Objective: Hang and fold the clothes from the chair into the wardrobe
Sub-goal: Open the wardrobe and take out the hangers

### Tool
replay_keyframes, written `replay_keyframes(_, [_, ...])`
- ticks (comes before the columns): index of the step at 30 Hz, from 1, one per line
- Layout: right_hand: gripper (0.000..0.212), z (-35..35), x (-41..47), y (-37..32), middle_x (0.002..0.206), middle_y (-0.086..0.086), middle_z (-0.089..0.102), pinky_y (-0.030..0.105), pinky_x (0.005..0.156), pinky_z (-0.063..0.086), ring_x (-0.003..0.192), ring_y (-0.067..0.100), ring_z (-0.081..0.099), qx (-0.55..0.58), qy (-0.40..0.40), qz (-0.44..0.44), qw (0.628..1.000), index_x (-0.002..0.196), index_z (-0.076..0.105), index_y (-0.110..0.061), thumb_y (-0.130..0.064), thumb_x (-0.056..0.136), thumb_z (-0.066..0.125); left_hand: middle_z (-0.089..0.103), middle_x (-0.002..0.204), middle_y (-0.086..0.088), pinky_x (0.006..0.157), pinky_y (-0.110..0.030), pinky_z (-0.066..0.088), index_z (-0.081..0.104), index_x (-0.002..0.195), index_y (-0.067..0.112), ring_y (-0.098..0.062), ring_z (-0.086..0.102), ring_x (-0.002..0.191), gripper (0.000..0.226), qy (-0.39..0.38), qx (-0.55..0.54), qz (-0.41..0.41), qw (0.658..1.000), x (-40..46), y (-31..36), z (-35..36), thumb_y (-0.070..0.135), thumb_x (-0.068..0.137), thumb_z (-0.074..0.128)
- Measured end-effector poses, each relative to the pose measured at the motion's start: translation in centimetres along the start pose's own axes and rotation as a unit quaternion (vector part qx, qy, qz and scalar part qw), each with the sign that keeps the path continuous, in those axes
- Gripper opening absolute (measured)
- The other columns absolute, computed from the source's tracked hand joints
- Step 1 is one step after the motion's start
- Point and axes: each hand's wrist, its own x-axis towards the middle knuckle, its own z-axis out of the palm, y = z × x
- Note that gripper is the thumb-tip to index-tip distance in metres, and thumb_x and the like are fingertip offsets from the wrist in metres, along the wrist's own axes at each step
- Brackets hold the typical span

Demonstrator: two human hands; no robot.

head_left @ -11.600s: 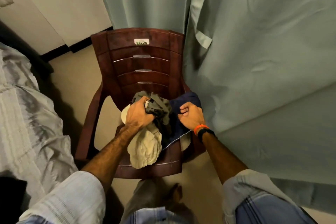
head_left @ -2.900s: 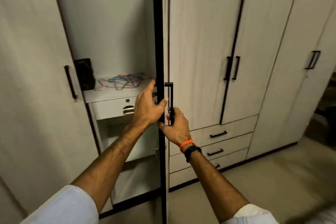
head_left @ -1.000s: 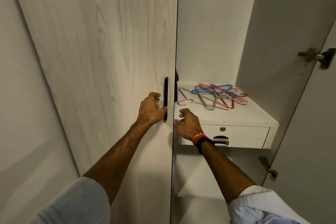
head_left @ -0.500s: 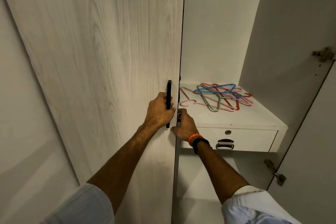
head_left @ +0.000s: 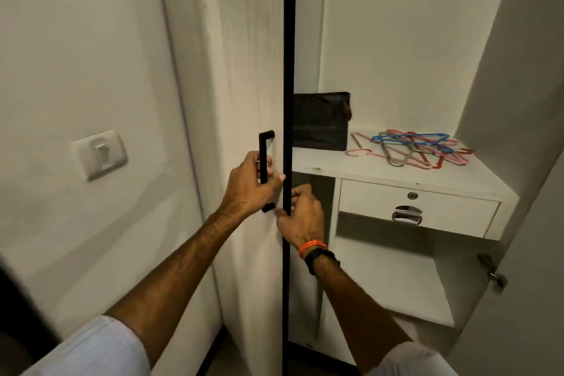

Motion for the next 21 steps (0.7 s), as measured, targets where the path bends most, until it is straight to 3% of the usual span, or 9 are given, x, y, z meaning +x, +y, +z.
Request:
replay_keyframes(4, [0.037, 3.1, -5.3, -4.2, 0.095, 0.002, 0.062, 0.036, 0.078, 0.054, 0.088, 0.023, 0.062, 0.000, -0.005, -0.043, 0.999, 0.101, 0.044, -0.018, -0.015, 0.077, 0.073, 0.066, 0.097, 0.007, 0.070, -0.009, 0.042, 0.057, 0.121, 0.017, -0.006, 0.063, 0.086, 0.046, 0.029, 0.040, -0.023, 0.999, -3.7, -1.2, -6.3, 0.032, 0.083, 0.078])
replay_keyframes(9, [0.035, 7.7, -10.1, -9.5, 0.096, 0.003, 0.061, 0.038, 0.082, 0.053, 0.088, 0.025, 0.062, 0.004, -0.020, -0.091, 0.996, 0.101, 0.046, -0.016, -0.017, 0.077, 0.072, 0.065, 0.118, 0.001, 0.086, -0.026, 0.051, 0.053, 0.132, 0.015, -0.016, 0.064, 0.104, 0.058, 0.067, 0.051, -0.066, 0.994, -7.2, -3.7, -14.1, 0.028, 0.082, 0.079])
replay_keyframes(14, [0.037, 13.1, -12.9, -14.2, 0.091, 0.002, 0.058, 0.034, 0.075, 0.053, 0.079, 0.022, 0.057, -0.004, -0.048, -0.136, 0.990, 0.099, 0.048, -0.013, -0.026, 0.077, 0.076, 0.061, 0.113, 0.008, 0.072, -0.010, 0.044, 0.054, 0.133, 0.017, -0.009, 0.061, 0.096, 0.054, 0.108, 0.049, -0.076, 0.990, -8.9, -6.9, -20.9, 0.015, 0.084, 0.077])
replay_keyframes(17, [0.037, 16.8, -14.1, -17.5, 0.087, 0.000, 0.053, 0.031, 0.067, 0.048, 0.073, 0.020, 0.051, -0.025, -0.065, -0.142, 0.987, 0.095, 0.045, -0.014, -0.030, 0.078, 0.073, 0.068, 0.116, 0.003, 0.084, -0.021, 0.053, 0.057, 0.135, 0.017, -0.009, 0.064, 0.095, 0.056, 0.133, 0.031, -0.078, 0.988, -9.2, -9.6, -25.0, 0.008, 0.083, 0.076])
replay_keyframes(21, [0.039, 20.4, -14.8, -20.4, 0.083, 0.000, 0.057, 0.030, 0.063, 0.046, 0.071, 0.022, 0.055, -0.033, -0.058, -0.137, 0.988, 0.092, 0.045, -0.016, -0.038, 0.077, 0.073, 0.068, 0.123, -0.001, 0.095, -0.028, 0.054, 0.057, 0.136, 0.015, -0.015, 0.066, 0.110, 0.057, 0.162, 0.014, -0.071, 0.984, -8.9, -12.6, -27.8, 0.003, 0.083, 0.075])
